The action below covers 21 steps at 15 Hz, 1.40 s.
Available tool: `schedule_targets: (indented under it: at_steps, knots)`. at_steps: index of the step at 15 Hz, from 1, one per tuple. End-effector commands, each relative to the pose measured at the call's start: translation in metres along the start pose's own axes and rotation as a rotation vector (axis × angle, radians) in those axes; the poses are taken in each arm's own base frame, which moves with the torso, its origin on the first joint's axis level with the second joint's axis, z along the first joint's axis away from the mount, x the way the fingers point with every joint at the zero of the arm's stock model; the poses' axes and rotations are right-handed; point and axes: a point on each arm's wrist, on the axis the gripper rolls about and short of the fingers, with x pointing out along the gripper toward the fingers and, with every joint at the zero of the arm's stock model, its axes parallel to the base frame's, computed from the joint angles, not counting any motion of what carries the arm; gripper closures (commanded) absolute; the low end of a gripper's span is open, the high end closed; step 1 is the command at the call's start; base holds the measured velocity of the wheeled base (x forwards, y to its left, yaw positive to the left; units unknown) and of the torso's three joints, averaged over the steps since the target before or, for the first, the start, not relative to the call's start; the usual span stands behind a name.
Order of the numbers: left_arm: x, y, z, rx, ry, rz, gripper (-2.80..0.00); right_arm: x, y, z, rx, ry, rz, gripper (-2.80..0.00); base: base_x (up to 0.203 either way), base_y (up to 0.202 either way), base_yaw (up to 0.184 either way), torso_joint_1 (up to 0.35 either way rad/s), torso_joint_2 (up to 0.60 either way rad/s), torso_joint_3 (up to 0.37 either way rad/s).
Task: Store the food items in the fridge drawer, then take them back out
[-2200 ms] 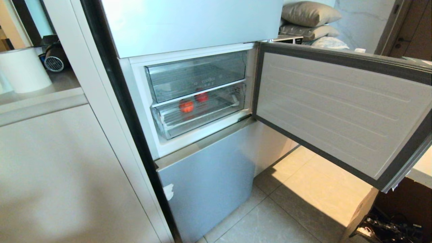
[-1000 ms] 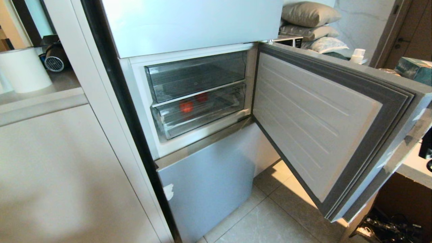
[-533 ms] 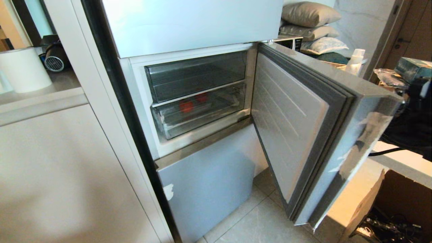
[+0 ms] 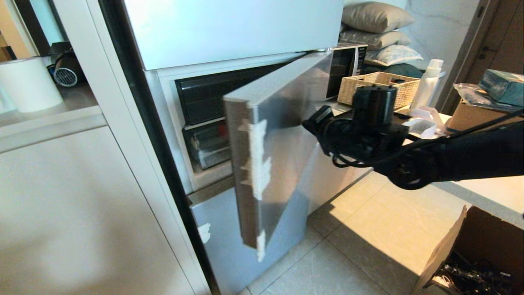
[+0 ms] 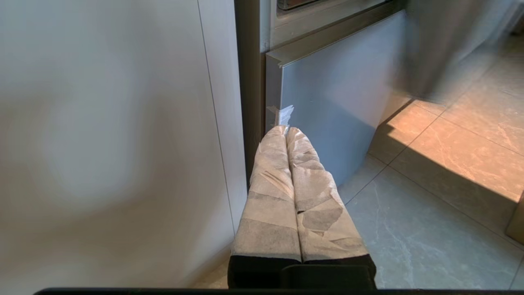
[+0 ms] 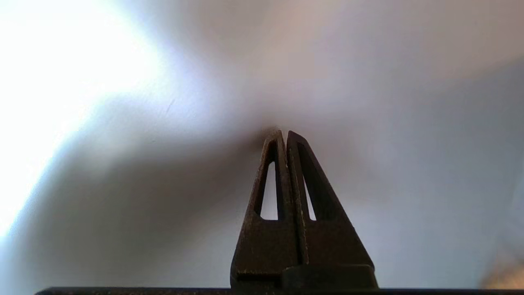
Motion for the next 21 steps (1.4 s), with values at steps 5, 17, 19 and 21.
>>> schedule_targets:
  at_steps: [5,17,19,21]
  knots:
    - [0.000,0.000,0.000,0.000,0.002,0.001,0.00,0.022,0.009,-0.057,-0.090,0.102,0.052,0.00,0.000,0.000,0.000,0.000,0.00,0.000]
    - [0.000,0.000,0.000,0.000,0.001,0.001,0.00,-0.238,-0.003,-0.012,-0.434,-0.007,0.008,0.00,0.000,0.000,0.000,0.000,0.00,0.000]
    - [0.000,0.000,0.000,0.000,0.001,0.001,0.00,-0.286,-0.029,0.005,-0.599,-0.102,-0.106,0.00,0.000,0.000,0.000,0.000,0.00,0.000]
    - [0.000,0.000,0.000,0.000,0.001,0.002,0.00,-0.341,-0.045,0.011,-0.724,-0.207,-0.180,0.00,0.000,0.000,0.000,0.000,0.00,0.000]
